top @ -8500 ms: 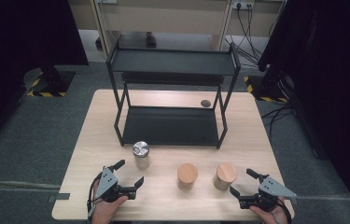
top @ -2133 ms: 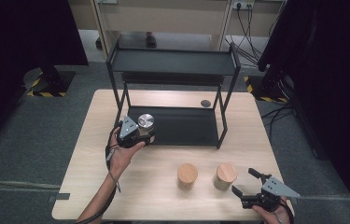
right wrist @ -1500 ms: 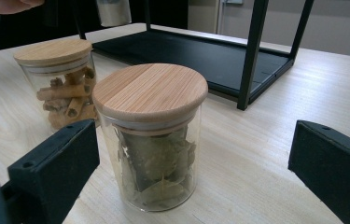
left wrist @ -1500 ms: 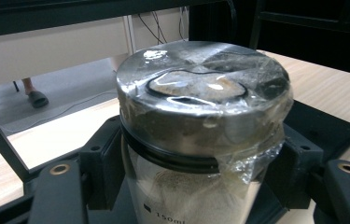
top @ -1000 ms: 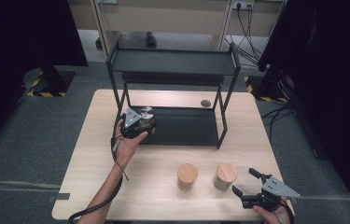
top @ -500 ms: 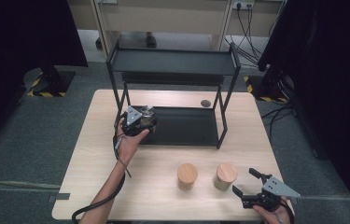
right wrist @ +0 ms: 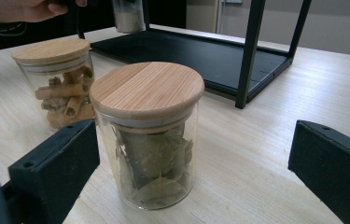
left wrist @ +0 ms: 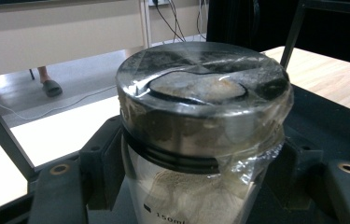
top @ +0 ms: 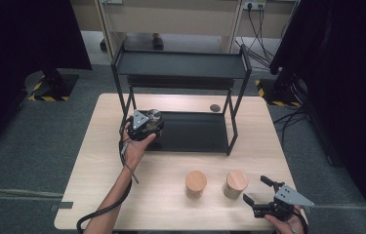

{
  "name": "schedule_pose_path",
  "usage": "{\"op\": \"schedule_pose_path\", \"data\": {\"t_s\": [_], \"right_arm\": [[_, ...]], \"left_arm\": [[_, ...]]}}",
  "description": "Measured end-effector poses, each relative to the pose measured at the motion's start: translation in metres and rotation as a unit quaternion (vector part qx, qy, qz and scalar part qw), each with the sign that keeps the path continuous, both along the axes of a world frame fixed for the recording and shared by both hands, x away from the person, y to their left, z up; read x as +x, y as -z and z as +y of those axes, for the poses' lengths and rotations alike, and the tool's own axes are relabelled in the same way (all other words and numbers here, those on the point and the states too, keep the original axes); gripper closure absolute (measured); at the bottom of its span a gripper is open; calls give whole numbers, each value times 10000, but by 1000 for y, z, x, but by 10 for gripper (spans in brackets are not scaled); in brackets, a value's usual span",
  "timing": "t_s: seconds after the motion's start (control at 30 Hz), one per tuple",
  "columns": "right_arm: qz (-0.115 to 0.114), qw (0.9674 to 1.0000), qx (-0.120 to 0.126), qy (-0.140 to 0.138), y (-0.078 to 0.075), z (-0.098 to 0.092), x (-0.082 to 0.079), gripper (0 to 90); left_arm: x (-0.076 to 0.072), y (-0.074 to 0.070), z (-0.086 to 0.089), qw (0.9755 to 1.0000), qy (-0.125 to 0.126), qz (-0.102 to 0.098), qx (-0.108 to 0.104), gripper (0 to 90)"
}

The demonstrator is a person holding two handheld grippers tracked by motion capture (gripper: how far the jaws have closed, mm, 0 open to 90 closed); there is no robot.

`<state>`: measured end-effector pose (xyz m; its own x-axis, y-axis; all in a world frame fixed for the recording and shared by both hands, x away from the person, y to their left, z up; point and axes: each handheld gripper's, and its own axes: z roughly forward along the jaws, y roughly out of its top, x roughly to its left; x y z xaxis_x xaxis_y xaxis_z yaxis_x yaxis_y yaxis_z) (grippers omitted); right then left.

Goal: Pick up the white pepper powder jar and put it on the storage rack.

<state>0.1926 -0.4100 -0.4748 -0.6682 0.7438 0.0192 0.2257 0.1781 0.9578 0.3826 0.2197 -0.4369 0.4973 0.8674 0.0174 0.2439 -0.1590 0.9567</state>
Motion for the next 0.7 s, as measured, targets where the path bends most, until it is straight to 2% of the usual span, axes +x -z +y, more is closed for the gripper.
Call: {"op": "schedule_pose_path", "data": {"t_s": [0.2, 0.7], "right_arm": [[4, 10000, -2, -7, 0, 0, 0, 22], [6, 10000, 6, 1, 0, -1, 0, 22]], "left_arm": [[2, 4, -1, 10000, -73, 1, -52, 309], [8, 11, -6, 9998, -174, 24, -26, 309]]}}
